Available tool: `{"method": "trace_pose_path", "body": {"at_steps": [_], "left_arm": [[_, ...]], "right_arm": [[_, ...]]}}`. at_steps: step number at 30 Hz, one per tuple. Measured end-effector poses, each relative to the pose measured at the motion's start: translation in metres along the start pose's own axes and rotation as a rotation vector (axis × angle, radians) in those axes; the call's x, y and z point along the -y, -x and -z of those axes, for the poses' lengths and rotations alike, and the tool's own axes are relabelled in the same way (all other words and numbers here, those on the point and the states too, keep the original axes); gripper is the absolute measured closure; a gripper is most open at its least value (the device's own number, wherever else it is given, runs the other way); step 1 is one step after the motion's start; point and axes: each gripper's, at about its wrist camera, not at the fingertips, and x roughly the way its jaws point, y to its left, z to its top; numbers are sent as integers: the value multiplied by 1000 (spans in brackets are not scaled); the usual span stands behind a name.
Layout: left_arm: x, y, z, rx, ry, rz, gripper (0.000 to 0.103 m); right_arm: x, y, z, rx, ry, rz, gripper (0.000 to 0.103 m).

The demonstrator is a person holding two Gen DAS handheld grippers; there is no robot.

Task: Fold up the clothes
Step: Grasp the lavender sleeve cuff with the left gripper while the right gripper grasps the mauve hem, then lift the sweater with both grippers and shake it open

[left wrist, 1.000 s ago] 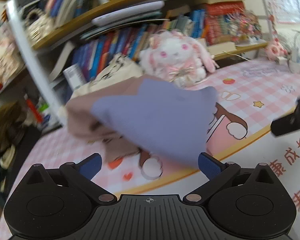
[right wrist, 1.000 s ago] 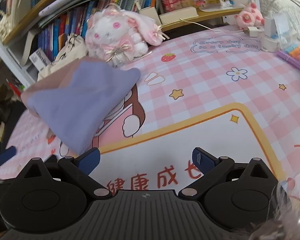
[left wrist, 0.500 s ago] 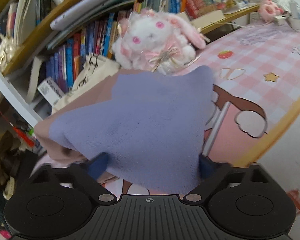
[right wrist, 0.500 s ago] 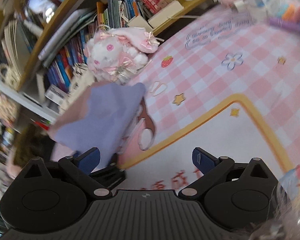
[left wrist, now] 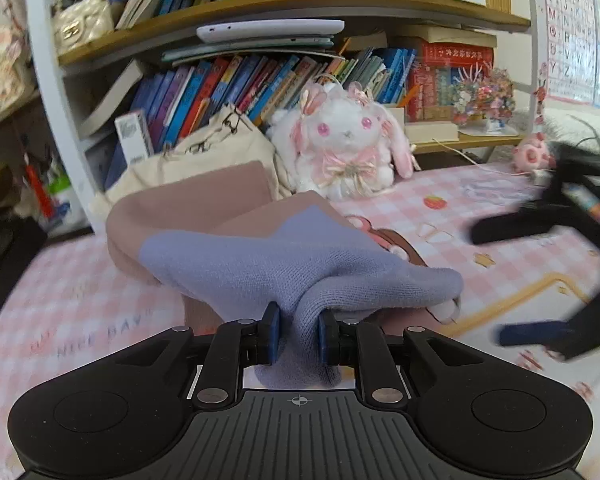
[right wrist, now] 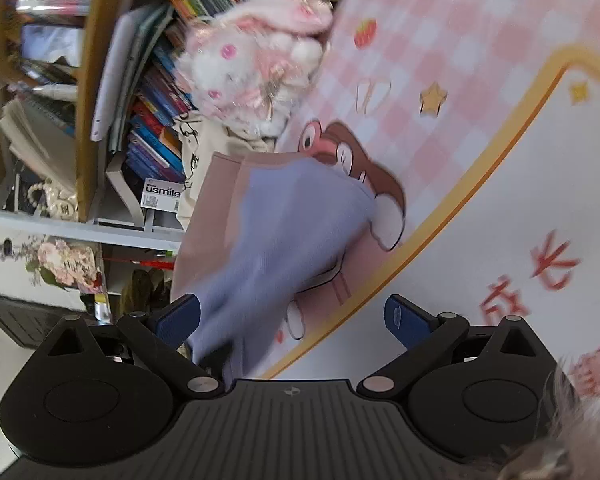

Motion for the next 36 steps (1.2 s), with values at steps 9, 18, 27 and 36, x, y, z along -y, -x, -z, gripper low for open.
{"method": "trace_pose_path", "body": {"at_steps": [9, 18, 27, 36], "left_arm": [[-13, 25, 28, -53, 9, 31, 86], [-24, 21, 48, -122, -9, 38, 86], [-28, 32, 51, -96, 10, 20, 86], [-36, 41, 62, -100, 85, 5, 86]], "right_arm": [[1, -29, 12, -21, -19, 108, 46], [-9, -33, 18, -55, 141, 175, 90], [5, -32, 19, -84, 11, 159, 75], [-5, -31, 18, -131, 57, 131, 90]]}}
